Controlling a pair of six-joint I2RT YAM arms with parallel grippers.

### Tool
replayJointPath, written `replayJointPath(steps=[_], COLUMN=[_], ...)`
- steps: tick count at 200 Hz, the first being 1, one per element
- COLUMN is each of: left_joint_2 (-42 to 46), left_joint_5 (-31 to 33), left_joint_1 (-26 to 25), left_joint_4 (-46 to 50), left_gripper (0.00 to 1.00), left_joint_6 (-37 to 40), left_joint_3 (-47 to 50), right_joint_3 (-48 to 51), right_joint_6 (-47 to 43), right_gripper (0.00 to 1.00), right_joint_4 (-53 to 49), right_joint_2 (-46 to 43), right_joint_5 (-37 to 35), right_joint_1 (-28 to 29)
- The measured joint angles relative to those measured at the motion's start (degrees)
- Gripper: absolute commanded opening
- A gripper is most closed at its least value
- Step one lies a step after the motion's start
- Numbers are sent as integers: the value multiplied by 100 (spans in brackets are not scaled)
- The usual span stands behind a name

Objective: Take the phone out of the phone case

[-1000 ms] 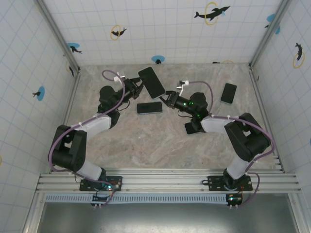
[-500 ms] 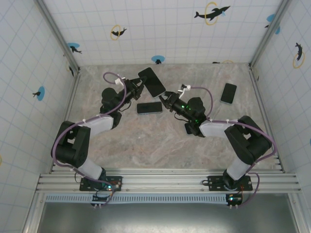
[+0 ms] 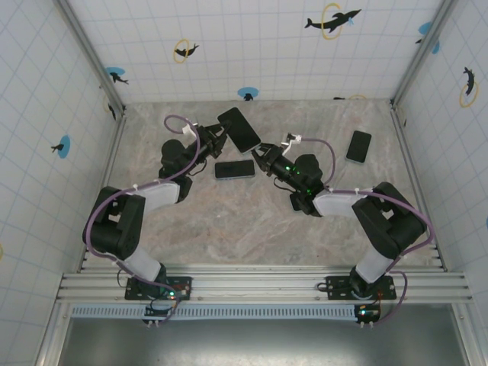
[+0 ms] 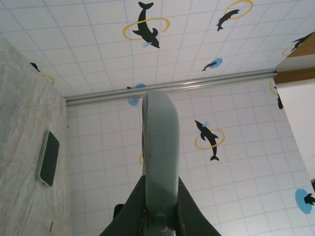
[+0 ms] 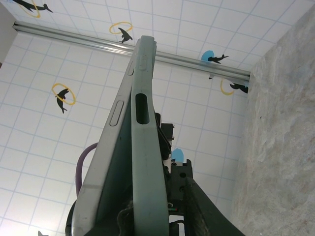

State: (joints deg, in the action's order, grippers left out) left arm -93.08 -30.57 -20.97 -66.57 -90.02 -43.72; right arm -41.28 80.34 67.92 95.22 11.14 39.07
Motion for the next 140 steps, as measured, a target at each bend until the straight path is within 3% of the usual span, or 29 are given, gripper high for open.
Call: replayJointPath(steps=[65,103,140], left_joint_2=[-85,-96,-101], left_joint_5=[-48,-48,-90], left_joint_1=[0,0,0], left_joint_4=[17,76,199], left_gripper=[0,27,41], left_joint_6=[-2,20,138], left_joint_3=[0,-9,-96], right_joint_3=[94,111,151], right_joint_6=[140,201,273], right_gripper=[3,0,0], right_joint_4=[72,94,245], right_joint_2=[-35,-39,-39], right_joint_5=[-61,-81,-105], right_joint_1=[-7,-7,-13])
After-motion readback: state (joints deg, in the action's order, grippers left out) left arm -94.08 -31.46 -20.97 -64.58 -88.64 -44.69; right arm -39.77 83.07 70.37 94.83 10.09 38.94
